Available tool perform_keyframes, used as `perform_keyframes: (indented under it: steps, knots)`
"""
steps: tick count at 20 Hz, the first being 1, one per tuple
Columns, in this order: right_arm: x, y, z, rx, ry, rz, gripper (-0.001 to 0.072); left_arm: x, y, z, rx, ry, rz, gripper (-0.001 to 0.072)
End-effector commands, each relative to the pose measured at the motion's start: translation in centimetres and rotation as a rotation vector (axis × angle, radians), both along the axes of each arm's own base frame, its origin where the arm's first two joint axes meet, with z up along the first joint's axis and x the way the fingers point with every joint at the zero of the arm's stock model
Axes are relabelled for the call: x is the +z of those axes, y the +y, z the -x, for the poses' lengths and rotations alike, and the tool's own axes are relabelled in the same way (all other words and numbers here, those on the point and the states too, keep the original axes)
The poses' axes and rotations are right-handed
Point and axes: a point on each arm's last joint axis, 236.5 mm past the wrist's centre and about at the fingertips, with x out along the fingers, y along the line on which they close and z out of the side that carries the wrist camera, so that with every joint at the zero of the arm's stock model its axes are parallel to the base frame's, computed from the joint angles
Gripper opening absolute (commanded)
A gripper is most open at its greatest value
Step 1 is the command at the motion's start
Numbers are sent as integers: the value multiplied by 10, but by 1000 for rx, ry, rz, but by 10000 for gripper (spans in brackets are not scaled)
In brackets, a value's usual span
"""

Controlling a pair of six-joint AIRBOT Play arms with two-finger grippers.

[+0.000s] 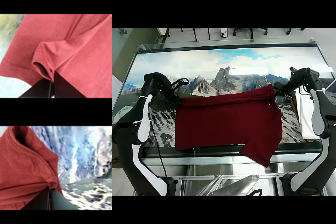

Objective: Fold the shirts.

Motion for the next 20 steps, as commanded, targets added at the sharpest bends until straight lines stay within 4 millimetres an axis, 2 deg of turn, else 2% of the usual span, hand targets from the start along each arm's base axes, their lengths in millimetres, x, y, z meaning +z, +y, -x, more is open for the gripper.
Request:
perform_keyframes:
  steps: [1, 3, 4, 5, 6, 7, 9, 12, 13, 14, 17, 20]
  knots:
    - [2, 6, -1, -5, -4, -26, 23, -2, 8, 7, 17, 34, -46, 16]
    - [3, 9, 1, -2, 7, -40, 25, 1, 11, 18, 66, 81, -66, 16]
    - [4, 9, 2, -1, 9, -40, 64, 2, 11, 22, 73, 99, -67, 57]
    - [7, 9, 3, 0, 10, -41, 271, 5, 11, 26, 83, 113, -67, 315]
    - [11, 9, 5, 3, 10, -41, 488, 7, 11, 27, 118, 121, -71, 465]
    - [17, 9, 5, 6, 5, -41, 522, 13, 11, 29, 141, 134, -71, 491]
    - [35, 5, 6, 5, -11, -40, 522, 32, 11, 22, 210, 116, -74, 492]
    - [70, -1, 9, -5, -55, -50, 522, 64, 7, -1, 297, 32, -48, 507]
    - [81, -5, 13, -6, -63, -48, 522, 74, -1, -5, 315, 18, -9, 633]
    - [92, -8, 17, -5, -71, -46, 522, 80, -8, -5, 342, 13, 20, 677]
    - [120, -18, 30, 14, -94, -33, 521, 89, -24, 17, 433, 76, 84, 678]
    - [137, -23, 51, 80, -83, -22, 521, 94, -23, 47, 582, 170, 131, 677]
